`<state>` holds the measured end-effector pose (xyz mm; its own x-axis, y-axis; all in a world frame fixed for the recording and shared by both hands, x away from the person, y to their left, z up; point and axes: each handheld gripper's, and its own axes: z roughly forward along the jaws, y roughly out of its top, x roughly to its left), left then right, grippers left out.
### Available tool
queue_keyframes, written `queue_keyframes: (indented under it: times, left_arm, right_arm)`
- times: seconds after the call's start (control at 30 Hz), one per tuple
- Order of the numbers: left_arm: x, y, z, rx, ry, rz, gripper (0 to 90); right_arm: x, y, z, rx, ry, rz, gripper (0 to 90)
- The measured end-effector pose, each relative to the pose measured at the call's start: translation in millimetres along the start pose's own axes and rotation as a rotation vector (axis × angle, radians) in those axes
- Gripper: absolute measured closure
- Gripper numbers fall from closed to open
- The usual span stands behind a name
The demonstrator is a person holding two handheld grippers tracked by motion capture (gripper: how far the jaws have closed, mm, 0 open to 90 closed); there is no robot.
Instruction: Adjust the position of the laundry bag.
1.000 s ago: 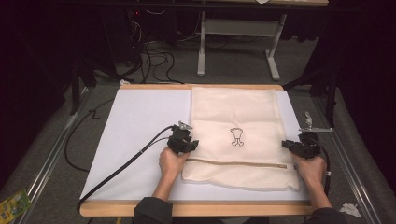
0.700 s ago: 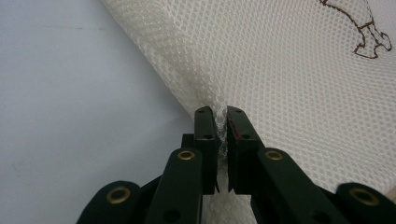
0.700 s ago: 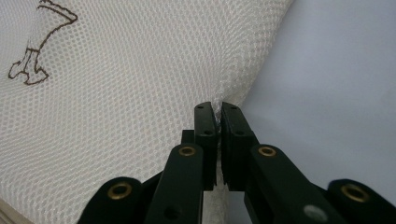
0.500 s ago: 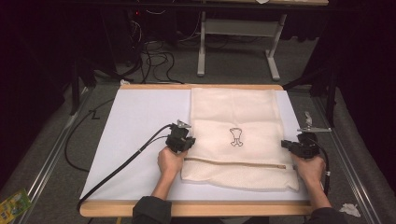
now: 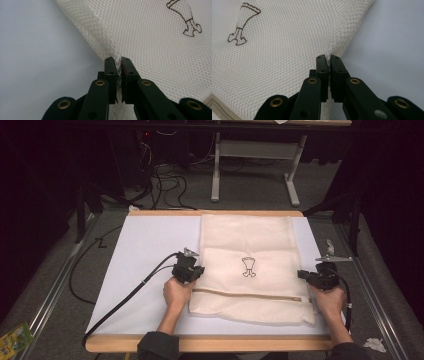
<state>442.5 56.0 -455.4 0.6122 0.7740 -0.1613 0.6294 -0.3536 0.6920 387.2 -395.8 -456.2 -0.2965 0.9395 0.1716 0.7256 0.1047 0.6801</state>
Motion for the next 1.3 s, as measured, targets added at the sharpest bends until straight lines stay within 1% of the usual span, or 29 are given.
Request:
queue_keyframes:
  times: [0.2, 0.33, 0.37, 0.57, 0.7, 0.73, 0.8, 0.87, 0.97, 1.07, 1.23, 1.3]
  left_arm:
    - [3.7, -2.7, -6.0, -0.009, 0.013, 0.001, 84.8]
    - [8.0, -5.3, -9.3, -0.016, 0.014, -0.014, 84.8]
    - [9.1, -5.9, -10.5, -0.011, 0.018, -0.010, 84.8]
    - [14.2, -9.6, -18.2, -0.020, 0.030, -0.018, 84.8]
    - [17.5, -11.9, -21.6, -0.018, 0.040, -0.018, 84.8]
    - [19.6, -13.7, -23.9, -0.017, 0.054, -0.016, 84.7]
    - [20.2, -15.1, -25.8, -0.006, 0.091, 0.008, 84.7]
    - [21.7, -16.3, -27.8, -0.003, 0.116, 0.024, 84.7]
    - [25.9, -18.8, -31.6, 0.002, 0.129, 0.013, 84.7]
    - [30.8, -22.1, -35.2, 0.004, 0.141, 0.008, 84.6]
    - [37.6, -27.1, -38.4, 0.006, 0.156, -0.005, 84.6]
    - [38.8, -28.2, -38.5, 0.015, 0.172, 0.003, 84.5]
  right_arm:
    - [6.6, 2.9, 2.0, 0.001, 0.004, -0.007, 87.8]
    - [10.7, 4.6, 3.1, -0.005, 0.018, -0.011, 87.8]
    - [11.7, 4.9, 3.5, -0.006, 0.022, -0.011, 87.8]
    - [18.9, 7.1, 5.4, -0.005, 0.038, -0.026, 87.7]
    - [24.0, 8.8, 8.6, -0.004, 0.051, -0.033, 87.8]
    - [26.1, 9.5, 9.9, -0.004, 0.055, -0.034, 87.7]
    - [29.6, 10.8, 11.7, 0.001, 0.063, -0.037, 87.8]
    - [34.3, 12.7, 14.4, 0.001, 0.068, -0.045, 87.8]
    - [40.8, 15.5, 17.9, -0.003, 0.078, -0.056, 87.9]
    - [45.8, 16.5, 21.3, 0.001, 0.089, -0.056, 87.8]
    - [53.4, 18.5, 27.7, 0.003, 0.095, -0.067, 87.7]
    - [56.9, 20.2, 29.3, 0.005, 0.096, -0.073, 87.7]
